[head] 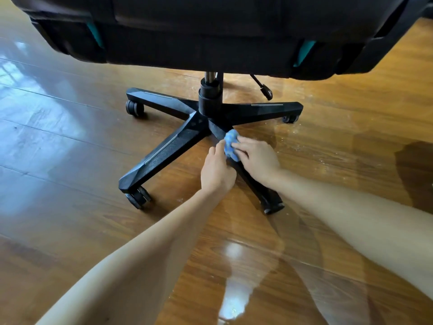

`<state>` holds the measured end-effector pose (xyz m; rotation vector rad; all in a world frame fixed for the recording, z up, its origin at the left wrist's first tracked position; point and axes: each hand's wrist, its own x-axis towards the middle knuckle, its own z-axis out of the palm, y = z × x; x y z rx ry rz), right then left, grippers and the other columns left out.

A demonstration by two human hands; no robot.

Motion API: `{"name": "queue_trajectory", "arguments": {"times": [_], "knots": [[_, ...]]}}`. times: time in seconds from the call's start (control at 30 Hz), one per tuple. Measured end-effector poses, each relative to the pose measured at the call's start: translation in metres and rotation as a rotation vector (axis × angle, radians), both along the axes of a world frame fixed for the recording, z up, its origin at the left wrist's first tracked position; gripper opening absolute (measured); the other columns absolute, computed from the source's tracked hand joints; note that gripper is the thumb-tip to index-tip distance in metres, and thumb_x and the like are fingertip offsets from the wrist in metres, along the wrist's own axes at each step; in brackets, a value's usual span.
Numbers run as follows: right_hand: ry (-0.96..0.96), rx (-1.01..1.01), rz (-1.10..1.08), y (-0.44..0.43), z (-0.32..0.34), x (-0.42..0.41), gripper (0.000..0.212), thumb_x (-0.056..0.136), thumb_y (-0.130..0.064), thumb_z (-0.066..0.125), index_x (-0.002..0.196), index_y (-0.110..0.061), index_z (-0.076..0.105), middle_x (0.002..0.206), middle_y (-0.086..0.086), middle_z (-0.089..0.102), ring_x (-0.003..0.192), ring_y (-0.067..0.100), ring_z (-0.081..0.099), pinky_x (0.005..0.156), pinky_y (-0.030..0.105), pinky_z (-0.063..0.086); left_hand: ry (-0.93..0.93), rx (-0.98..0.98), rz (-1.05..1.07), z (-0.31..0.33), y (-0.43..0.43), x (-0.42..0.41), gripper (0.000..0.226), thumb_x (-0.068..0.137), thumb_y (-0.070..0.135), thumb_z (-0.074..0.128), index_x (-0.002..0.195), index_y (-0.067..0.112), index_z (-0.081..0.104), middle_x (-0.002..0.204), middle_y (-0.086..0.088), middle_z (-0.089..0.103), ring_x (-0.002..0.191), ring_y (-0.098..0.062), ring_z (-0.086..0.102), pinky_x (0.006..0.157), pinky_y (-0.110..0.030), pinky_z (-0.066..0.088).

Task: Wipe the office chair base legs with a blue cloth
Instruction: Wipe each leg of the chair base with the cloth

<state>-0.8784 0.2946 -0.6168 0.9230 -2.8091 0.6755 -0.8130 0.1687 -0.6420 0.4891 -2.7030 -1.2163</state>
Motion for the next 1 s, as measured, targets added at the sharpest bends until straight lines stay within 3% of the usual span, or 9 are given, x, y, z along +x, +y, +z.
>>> {"name": "queue_trajectory", "arguments": {"times": [0.07,0.13,0.23,0.43,0.63,0.8,1.0], "knots": [[-0.022,0.020,-0.038,-0.016,0.004,-0.012,0.030,0.101,-0.025,0.059,0.128,-0.023,0.073,0.141,0.001,0.065,0.125,0.024,0.064,0.100,0.042,0.054,-0.034,0.021,0.028,-0.002,0.003,0.006,0.090,0.087,-0.005,0.052,0.166,0.025,0.023,0.138,-0.002,0.052,0.119,-0.022,0.058,0.089,-0.041,0.057],[-0.002,0.062,-0.002,-0.010,0.002,-0.006,0.032,0.103,-0.024,0.057,0.131,-0.023,0.071,0.145,0.001,0.062,0.126,0.025,0.063,0.098,0.043,0.055,-0.027,0.039,0.022,-0.003,0.004,0.010,0.092,0.087,-0.006,0.050,0.168,0.025,0.018,0.142,-0.003,0.051,0.120,-0.023,0.058,0.090,-0.040,0.056],[0.094,0.085,0.124,0.035,-0.013,0.027,0.031,0.104,-0.024,0.057,0.132,-0.021,0.070,0.147,0.002,0.060,0.127,0.023,0.063,0.090,0.040,0.059,0.027,0.069,0.018,-0.005,0.002,0.009,0.084,0.090,-0.004,0.048,0.166,0.023,0.024,0.144,-0.003,0.053,0.123,-0.024,0.059,0.096,-0.040,0.055],[0.125,0.103,0.266,0.128,-0.035,0.081,0.034,0.106,-0.025,0.054,0.138,-0.018,0.066,0.153,0.001,0.053,0.140,0.014,0.052,0.113,0.032,0.047,0.031,0.056,0.009,-0.012,0.015,0.004,0.085,0.088,-0.010,0.048,0.164,0.022,0.030,0.133,-0.003,0.052,0.116,-0.025,0.057,0.094,-0.041,0.055],[0.001,0.128,0.240,0.084,-0.017,0.047,0.033,0.102,-0.014,0.059,0.133,-0.019,0.069,0.155,0.000,0.052,0.138,0.023,0.054,0.102,0.045,0.053,0.008,0.095,0.027,-0.017,0.024,0.013,0.081,0.090,-0.006,0.049,0.164,0.023,0.031,0.136,-0.003,0.050,0.119,-0.027,0.057,0.097,-0.047,0.054],[-0.081,0.060,0.145,0.030,0.003,0.007,0.032,0.105,-0.021,0.057,0.134,-0.023,0.070,0.157,-0.006,0.048,0.141,0.017,0.051,0.111,0.040,0.046,0.026,0.101,0.029,-0.017,0.023,0.021,0.083,0.087,-0.007,0.046,0.162,0.026,0.034,0.135,0.000,0.046,0.122,-0.025,0.053,0.094,-0.047,0.055],[-0.047,-0.023,0.113,0.086,-0.023,0.069,0.035,0.103,-0.011,0.061,0.136,-0.019,0.068,0.154,-0.002,0.052,0.141,0.018,0.051,0.110,0.039,0.049,0.098,0.027,0.105,-0.016,0.031,0.010,0.077,0.086,-0.010,0.049,0.158,0.015,0.042,0.152,-0.006,0.039,0.138,-0.023,0.039,0.108,-0.036,0.046]]}}
